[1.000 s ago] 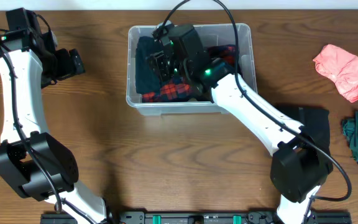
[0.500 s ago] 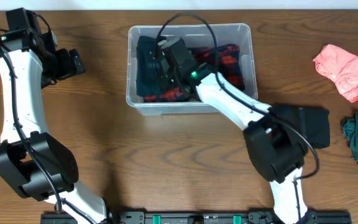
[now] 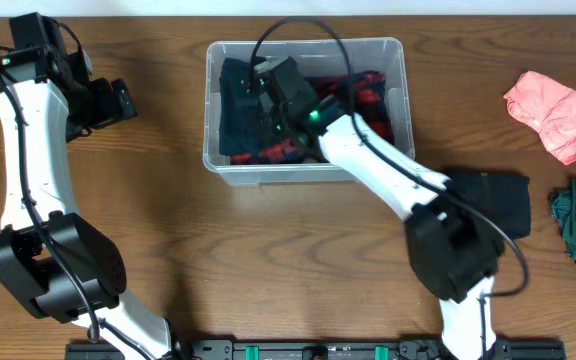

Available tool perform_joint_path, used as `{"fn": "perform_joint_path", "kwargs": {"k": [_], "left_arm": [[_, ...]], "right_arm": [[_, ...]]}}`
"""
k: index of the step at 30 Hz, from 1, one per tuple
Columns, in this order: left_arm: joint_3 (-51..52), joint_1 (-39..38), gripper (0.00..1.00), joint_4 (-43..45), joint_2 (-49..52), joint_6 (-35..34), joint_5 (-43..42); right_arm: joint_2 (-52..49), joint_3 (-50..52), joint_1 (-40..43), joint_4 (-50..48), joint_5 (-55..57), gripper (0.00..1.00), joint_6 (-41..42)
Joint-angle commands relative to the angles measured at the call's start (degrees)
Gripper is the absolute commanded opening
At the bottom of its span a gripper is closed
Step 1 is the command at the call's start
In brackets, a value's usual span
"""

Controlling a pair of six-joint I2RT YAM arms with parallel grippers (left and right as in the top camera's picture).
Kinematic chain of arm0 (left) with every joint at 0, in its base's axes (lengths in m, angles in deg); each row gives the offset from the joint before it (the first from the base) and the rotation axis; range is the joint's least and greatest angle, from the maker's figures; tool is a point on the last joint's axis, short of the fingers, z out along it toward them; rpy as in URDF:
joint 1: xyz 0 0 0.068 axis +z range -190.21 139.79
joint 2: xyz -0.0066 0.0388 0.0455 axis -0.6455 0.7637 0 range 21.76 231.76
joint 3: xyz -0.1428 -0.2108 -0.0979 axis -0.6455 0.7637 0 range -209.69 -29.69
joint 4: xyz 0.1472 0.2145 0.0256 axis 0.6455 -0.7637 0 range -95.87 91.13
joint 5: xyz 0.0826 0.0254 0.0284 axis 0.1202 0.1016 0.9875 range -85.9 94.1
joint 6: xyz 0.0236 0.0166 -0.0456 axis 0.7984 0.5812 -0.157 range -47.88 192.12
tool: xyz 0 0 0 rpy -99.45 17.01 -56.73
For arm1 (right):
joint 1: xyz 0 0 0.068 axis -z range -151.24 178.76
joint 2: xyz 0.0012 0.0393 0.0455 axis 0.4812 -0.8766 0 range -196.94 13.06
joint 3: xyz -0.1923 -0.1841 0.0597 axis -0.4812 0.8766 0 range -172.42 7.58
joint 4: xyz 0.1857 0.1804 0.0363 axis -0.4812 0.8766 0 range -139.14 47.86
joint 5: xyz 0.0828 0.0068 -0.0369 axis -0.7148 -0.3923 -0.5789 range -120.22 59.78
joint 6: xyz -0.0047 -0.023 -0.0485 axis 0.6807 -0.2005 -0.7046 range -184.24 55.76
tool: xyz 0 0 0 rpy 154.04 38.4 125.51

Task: Pack container
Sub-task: 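Release the green garment and withdraw the right gripper to the right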

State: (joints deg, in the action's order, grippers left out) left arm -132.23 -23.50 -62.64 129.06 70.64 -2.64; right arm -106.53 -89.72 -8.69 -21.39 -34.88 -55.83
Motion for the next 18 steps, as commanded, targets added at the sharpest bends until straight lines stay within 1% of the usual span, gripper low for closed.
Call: {"fn": "perform_joint_path", "kwargs": {"k": [1,2,5,6,8,11,15,18], "left_arm": [[0.33,0.09,0.98,-0.02,-0.04,0.11,-0.13],[0.33,0.09,0.98,-0.02,-0.04,0.11,-0.13],[0.33,0.09,0.98,-0.02,-0.04,0.11,-0.13],[0.33,0.09,0.98,-0.02,-0.04,0.11,-0.13],[0.33,0.09,0.98,-0.02,-0.04,0.11,-0.13],[0.33,0.09,0.98,-0.02,-0.04,0.11,-0.13],[0.33,0.09,0.98,-0.02,-0.04,0.11,-0.13],[0.33,0.09,0.98,-0.02,-0.04,0.11,-0.13]], "right_arm": [[7.98,-3.63,1.81,1.46,3.34,0.56,-0.76],[9.66,-4.11,2.69,2.19,3.32,0.62,-0.74],[13.97,-4.35,6.14,4.46,3.28,0.93,2.67],[15.30,-4.35,7.87,5.57,3.06,0.99,4.11],[17.88,-4.35,12.41,8.81,2.23,0.99,6.54],[20.11,-4.35,19.98,13.79,1.03,0.99,7.04],[20.50,-4.22,31.23,20.35,0.96,0.99,7.67],[19.61,-4.02,39.91,23.45,0.04,0.99,8.52]]}}
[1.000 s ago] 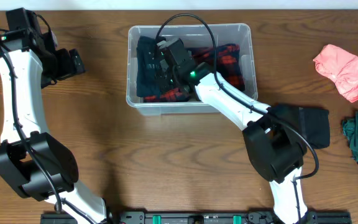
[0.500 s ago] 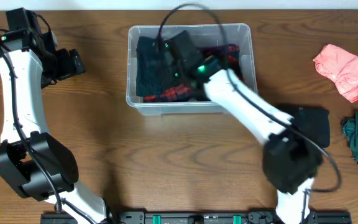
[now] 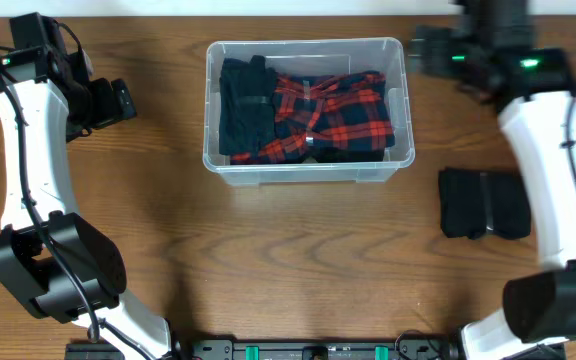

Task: Pack container
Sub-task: 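Release the green garment and withdraw the right gripper to the right, then reach the right gripper to the pink shirt and grasp it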

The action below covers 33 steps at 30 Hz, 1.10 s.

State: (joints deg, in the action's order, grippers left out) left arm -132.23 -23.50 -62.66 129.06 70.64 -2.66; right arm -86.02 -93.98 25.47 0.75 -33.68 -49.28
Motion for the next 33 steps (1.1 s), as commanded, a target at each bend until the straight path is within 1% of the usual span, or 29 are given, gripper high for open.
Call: {"fn": "perform_joint_path", "kwargs": {"k": [1,8,14,16,22,26,33], "left_arm": [[0.33,0.09,0.98,0.00,-0.04,0.11,-0.11],[0.33,0.09,0.98,0.00,-0.04,0.11,-0.11],[0.33,0.09,0.98,0.02,-0.04,0.11,-0.11],[0.33,0.09,0.98,0.00,-0.04,0.11,-0.11],[0.33,0.09,0.98,0.00,-0.04,0.11,-0.11],[0.33,0.09,0.98,0.00,-0.04,0.11,-0.11],[0.33,0.09,0.98,0.00,-0.04,0.11,-0.11]], "right_arm": [[-1.22,0.35,8.33,1.77,-1.73,0.99,2.01],[-4.61,3.65,24.55,1.51,-6.08,0.99,3.04],[-8.41,8.31,35.34,-0.44,-9.46,0.99,2.40],[-9.40,9.64,37.79,-1.33,-10.36,0.99,2.10],[-11.80,13.81,42.16,-6.62,-13.97,0.99,-1.62],[-13.79,14.67,42.80,-9.53,-13.88,0.99,-4.48],[-18.73,14.69,42.84,-14.29,-13.20,0.99,-6.27]]}}
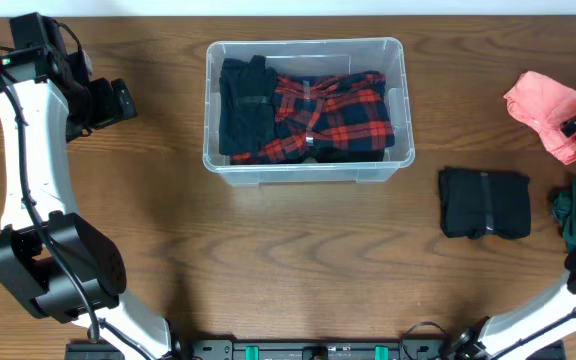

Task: Pack container
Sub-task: 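Reach the right gripper to the pink shirt and grasp it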

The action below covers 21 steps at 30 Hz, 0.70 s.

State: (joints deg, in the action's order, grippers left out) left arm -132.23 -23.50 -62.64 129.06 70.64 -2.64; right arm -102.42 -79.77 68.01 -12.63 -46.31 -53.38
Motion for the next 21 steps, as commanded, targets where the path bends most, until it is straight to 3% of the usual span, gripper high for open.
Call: {"fn": "perform_joint_path", "kwargs": {"k": [1,21], "left_arm": [[0.33,0.09,0.98,-0.02,-0.04,0.11,-0.13],[0.33,0.09,0.98,0.00,-0.04,0.11,-0.13]], "right_arm": [[-2.99,0.48,0.35,-1.64,-0.57,0.99,-2.16],[-12.22,0.48,0.44,-16.02,-2.38,0.99,-2.78]]}}
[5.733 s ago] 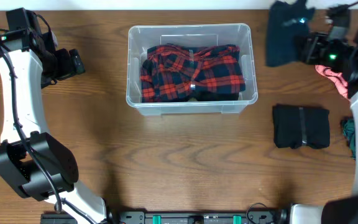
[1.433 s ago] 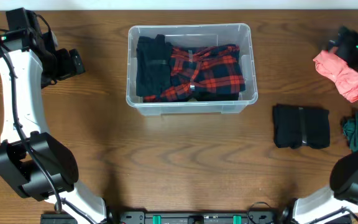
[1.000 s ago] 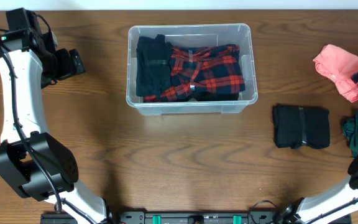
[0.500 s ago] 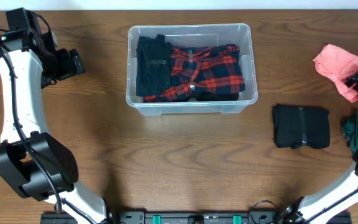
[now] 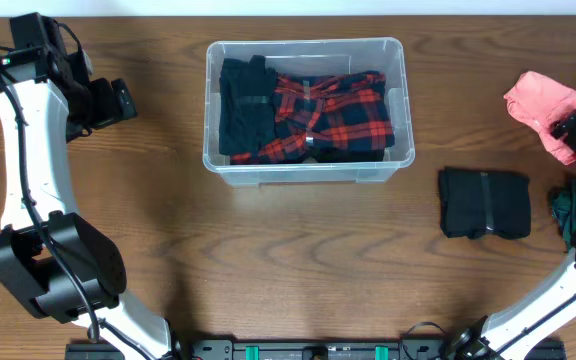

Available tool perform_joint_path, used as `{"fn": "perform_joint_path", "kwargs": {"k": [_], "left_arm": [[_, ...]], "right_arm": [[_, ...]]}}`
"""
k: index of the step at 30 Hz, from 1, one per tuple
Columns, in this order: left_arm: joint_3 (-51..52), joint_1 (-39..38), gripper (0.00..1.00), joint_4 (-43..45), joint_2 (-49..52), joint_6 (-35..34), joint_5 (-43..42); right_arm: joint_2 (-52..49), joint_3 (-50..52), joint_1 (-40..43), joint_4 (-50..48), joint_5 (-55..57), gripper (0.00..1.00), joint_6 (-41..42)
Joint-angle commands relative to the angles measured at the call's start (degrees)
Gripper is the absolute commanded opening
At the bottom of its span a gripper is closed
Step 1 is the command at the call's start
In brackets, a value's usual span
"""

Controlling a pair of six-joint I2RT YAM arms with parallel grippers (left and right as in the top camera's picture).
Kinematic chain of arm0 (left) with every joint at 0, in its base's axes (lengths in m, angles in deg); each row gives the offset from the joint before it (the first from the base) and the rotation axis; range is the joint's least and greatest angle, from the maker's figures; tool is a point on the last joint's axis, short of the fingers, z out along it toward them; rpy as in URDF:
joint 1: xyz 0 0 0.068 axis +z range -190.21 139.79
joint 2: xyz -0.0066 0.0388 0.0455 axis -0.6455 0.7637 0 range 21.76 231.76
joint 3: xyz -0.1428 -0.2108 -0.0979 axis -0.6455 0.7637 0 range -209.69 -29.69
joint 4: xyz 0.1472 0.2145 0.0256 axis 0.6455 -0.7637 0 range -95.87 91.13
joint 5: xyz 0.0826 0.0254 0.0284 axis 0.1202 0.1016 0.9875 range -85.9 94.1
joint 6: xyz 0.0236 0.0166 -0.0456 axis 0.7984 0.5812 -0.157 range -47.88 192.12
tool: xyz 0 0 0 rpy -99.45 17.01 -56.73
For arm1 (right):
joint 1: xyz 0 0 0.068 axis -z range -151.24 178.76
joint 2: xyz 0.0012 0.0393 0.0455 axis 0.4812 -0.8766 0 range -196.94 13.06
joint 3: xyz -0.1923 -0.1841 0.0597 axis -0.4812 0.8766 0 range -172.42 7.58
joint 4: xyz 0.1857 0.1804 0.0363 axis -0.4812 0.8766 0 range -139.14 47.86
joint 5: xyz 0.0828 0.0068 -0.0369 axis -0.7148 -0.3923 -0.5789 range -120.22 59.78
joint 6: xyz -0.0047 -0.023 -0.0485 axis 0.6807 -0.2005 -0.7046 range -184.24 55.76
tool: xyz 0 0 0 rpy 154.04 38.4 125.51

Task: Pack container
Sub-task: 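Reach the right gripper to the pink shirt and grasp it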

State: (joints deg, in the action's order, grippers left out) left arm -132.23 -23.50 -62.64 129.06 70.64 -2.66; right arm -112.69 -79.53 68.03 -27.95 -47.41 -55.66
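A clear plastic container (image 5: 306,165) stands at the back centre of the table. It holds a dark folded garment (image 5: 242,105) on its left and a red-and-black plaid shirt (image 5: 338,115) on its right. A crumpled pink cloth (image 5: 538,100) lies at the far right. My right gripper is at the pink cloth's lower right edge, and its jaws are too small to read. A black folded garment (image 5: 484,203) lies in front of the pink cloth. My left gripper (image 5: 118,101) hangs over bare table left of the container, holding nothing that I can see.
A dark green garment (image 5: 568,215) lies at the right edge, partly under my right arm. The left arm rises along the table's left side. A black rail runs along the front edge.
My right gripper has shifted slightly left and toward the front, now lying over the pink cloth's lower right edge. The clothes, the container and the left arm have not moved.
My right gripper was first inside the container over the plaid shirt. Then it was raised to the right of the container, with the shirt left lying inside. After that it stood at the far right beside the pink cloth, where it now rests on the cloth's edge.
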Motion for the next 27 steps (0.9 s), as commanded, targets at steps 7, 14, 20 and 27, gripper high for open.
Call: {"fn": "perform_joint_path", "kwargs": {"k": [7,14,20,27], "left_arm": [[0.33,0.09,0.98,-0.02,-0.04,0.11,-0.11],[0.33,0.09,0.98,-0.02,-0.04,0.11,-0.11],[0.33,0.09,0.98,-0.02,-0.04,0.11,-0.11],[0.33,0.09,0.98,-0.02,-0.04,0.11,-0.11]], "right_arm": [[-2.84,0.24,0.26,-5.22,-2.82,0.62,-0.31],[-2.67,0.17,-0.79,-6.19,-3.61,0.01,-0.31],[0.37,-1.14,-1.73,-5.14,-10.25,0.01,0.04],[10.58,-3.13,-3.72,0.52,-12.37,0.01,-0.57]]}}
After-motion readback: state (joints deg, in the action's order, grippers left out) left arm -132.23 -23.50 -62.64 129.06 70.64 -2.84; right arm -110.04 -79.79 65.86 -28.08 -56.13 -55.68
